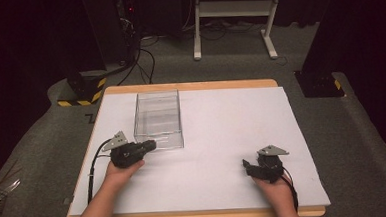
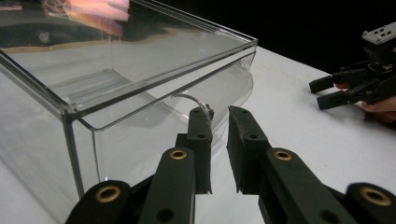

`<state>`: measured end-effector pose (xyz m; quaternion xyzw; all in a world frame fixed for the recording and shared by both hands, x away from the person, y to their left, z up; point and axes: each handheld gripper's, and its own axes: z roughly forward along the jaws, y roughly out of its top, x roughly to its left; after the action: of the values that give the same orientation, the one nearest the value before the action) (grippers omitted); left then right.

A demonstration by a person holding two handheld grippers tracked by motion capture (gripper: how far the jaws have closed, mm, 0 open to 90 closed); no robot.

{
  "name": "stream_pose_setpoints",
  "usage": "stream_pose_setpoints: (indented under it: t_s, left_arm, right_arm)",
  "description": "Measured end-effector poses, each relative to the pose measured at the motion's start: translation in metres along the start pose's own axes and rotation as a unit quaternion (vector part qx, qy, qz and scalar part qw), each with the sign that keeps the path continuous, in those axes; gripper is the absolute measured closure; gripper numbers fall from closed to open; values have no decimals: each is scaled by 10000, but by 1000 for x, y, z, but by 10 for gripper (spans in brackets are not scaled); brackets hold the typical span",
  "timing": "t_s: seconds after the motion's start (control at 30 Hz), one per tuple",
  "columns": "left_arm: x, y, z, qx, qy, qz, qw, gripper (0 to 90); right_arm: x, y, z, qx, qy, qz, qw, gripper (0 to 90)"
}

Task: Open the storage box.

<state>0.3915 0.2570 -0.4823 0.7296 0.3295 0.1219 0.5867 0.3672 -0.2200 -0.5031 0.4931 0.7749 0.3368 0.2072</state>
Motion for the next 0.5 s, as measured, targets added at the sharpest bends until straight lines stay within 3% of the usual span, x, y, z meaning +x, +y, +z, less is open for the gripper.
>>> stream_pose_setpoints:
  t_s: [0.5]
  left_arm:
    - [-4, -2, -10, 93, -103, 147, 9998, 816]
  right_arm:
    - [0, 0, 0, 3, -9, -10, 10000, 302]
